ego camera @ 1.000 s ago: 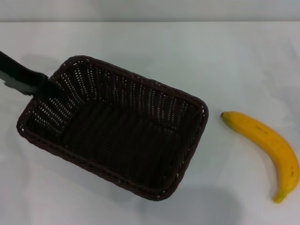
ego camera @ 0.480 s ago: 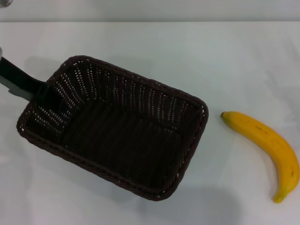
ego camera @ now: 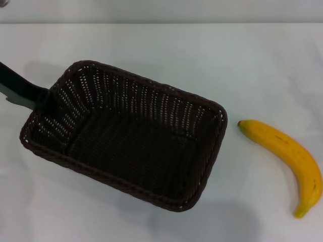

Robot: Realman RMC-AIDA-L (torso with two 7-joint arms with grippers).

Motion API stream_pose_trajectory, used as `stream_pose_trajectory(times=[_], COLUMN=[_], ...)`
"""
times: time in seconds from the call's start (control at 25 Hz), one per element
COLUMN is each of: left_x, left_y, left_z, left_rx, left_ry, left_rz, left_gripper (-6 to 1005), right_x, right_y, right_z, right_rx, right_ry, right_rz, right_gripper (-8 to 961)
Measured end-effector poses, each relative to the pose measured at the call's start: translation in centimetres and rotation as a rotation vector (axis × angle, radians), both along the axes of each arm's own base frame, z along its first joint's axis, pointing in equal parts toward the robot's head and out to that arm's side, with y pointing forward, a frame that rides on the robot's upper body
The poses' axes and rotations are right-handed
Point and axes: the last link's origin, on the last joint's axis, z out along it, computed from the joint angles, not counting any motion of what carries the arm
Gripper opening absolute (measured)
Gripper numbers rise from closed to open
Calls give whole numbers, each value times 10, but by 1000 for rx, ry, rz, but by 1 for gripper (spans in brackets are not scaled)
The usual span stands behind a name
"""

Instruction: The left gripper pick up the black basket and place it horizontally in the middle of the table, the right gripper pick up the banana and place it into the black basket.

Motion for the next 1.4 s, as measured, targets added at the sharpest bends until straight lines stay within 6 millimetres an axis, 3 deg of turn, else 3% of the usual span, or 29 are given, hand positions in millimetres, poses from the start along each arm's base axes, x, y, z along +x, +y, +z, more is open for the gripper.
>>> stream_pose_trajectory(times=[0.12, 0.32, 0.56, 0.84, 1.12, 1.4], left_x=[-1, 2, 1, -20, -40, -38], left_y=[0, -1, -4, -11, -16, -17], left_z=[1, 5, 28, 46, 41, 16], left_rx=[2, 16, 107, 303, 364, 283], left_ry=[1, -66, -256, -460, -451, -399], left_rz=[2, -13, -16, 157, 286, 325], left_gripper=[151, 129, 133, 144, 155, 165], right_x=[1, 1, 2, 0, -3, -3], right_y=[0, 0, 0, 4, 9, 10], right_z=[1, 2, 3, 4, 4, 3], right_rx=[9, 11, 13, 11, 10, 8], right_ry=[6, 6, 5, 3, -1, -1], right_rz=[-5, -7, -7, -5, 0, -3], right_gripper=[846, 844, 844, 843, 843, 844])
